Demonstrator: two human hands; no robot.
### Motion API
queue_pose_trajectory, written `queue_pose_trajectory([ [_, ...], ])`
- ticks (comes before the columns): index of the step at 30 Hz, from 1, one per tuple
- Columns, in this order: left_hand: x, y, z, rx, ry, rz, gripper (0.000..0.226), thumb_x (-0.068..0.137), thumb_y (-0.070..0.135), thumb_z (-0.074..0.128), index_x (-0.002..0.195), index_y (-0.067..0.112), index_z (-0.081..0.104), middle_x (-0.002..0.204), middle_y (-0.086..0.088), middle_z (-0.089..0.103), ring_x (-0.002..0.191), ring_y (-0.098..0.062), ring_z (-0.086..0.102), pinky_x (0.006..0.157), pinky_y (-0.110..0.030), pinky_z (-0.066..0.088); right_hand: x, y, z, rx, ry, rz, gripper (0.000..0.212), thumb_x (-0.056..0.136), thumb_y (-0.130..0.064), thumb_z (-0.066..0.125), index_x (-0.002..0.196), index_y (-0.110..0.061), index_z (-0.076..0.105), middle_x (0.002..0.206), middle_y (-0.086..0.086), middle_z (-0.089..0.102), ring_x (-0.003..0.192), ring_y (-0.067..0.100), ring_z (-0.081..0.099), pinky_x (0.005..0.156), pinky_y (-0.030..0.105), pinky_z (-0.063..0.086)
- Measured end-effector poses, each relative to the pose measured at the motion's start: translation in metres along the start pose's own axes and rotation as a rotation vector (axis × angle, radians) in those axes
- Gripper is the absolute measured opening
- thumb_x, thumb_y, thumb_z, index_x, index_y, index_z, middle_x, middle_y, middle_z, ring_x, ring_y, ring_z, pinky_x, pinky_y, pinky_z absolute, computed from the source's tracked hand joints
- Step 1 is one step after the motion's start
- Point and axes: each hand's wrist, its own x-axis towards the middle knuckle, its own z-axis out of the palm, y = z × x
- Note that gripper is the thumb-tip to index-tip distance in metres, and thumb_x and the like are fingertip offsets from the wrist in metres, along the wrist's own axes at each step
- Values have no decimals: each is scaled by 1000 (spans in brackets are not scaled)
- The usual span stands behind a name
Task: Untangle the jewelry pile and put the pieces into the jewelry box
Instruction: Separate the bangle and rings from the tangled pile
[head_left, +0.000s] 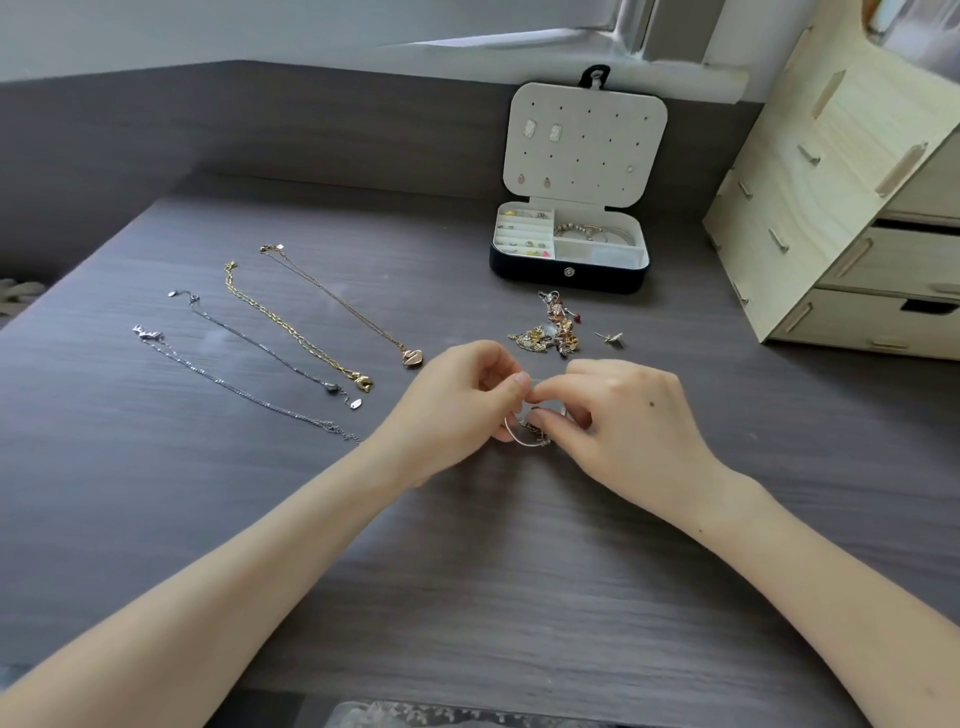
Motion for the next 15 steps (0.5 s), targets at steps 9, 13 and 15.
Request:
queue_pose_trajectory([
  [9,-1,-3,2,48,53,4,14,92,14,56,78,11,59,59,8,59,59,-21,62,74,-48,55,-2,-3,4,-208,8,-145,23,79,-35,51,69,-29,71,58,-3,48,51,22,51,50,22,20],
  [13,-2,0,2,116,81,29,16,91,16,56,75,16,59,64,3,56,64,-26,62,71,-40,54,0,-4,3,-274,-27,-168,25,78,-32,47,65,-24,67,61,-1,49,51,23,50,50,23,20],
  [15,-2,1,2,107,71,19,16,92,15,55,77,14,58,62,4,56,54,-18,60,62,-31,51,2,-5,4,-239,-40,-135,25,77,-31,47,63,-25,67,60,-3,49,51,23,52,50,21,19],
])
